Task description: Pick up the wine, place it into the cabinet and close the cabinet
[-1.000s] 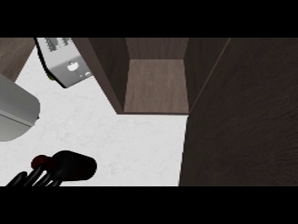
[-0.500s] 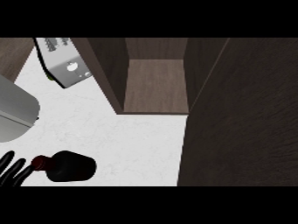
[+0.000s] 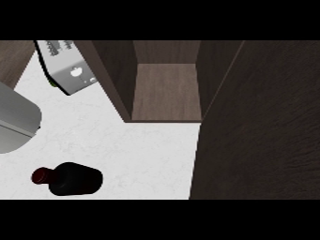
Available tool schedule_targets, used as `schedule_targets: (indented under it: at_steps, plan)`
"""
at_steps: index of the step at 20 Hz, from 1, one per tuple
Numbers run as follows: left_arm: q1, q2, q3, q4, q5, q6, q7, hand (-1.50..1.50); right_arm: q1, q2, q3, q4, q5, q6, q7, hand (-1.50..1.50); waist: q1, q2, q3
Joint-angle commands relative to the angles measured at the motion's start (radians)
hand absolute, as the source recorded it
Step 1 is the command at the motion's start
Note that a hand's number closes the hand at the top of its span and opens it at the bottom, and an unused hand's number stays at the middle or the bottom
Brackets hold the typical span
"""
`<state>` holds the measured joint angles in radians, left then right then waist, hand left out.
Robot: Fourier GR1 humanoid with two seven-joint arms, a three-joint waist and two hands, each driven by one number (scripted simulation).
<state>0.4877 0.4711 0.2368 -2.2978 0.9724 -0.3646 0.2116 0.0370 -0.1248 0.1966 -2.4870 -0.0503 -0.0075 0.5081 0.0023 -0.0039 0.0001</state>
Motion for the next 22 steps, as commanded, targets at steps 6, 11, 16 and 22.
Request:
schedule_targets:
  at_steps: [6,11,16,22]
  plan:
    - [-0.097,0.047,0.096,0.062,0.184,0.03,0.136,-1.5,-0.091,-0.016,-0.038,-0.161,-0.039,-0.032,0.204,-1.5,-0.004,0.002,-0.001]
    - [-0.082,0.0,0.075,0.167,0.137,-0.119,0.149,-1.5,0.054,0.009,0.02,-0.155,-0.006,0.014,0.07,-1.5,-0.005,0.0,0.0]
    - [-0.082,-0.102,0.01,0.225,-0.035,-0.193,0.111,-1.5,-0.053,0.029,0.09,-0.13,0.079,-0.039,0.161,-1.5,0.001,0.001,-0.001]
    - [-0.226,-0.143,0.003,0.477,-0.134,-0.262,0.061,-1.5,-0.017,-0.006,0.004,-0.165,-0.018,0.007,0.151,-1.5,-0.011,0.002,-0.001]
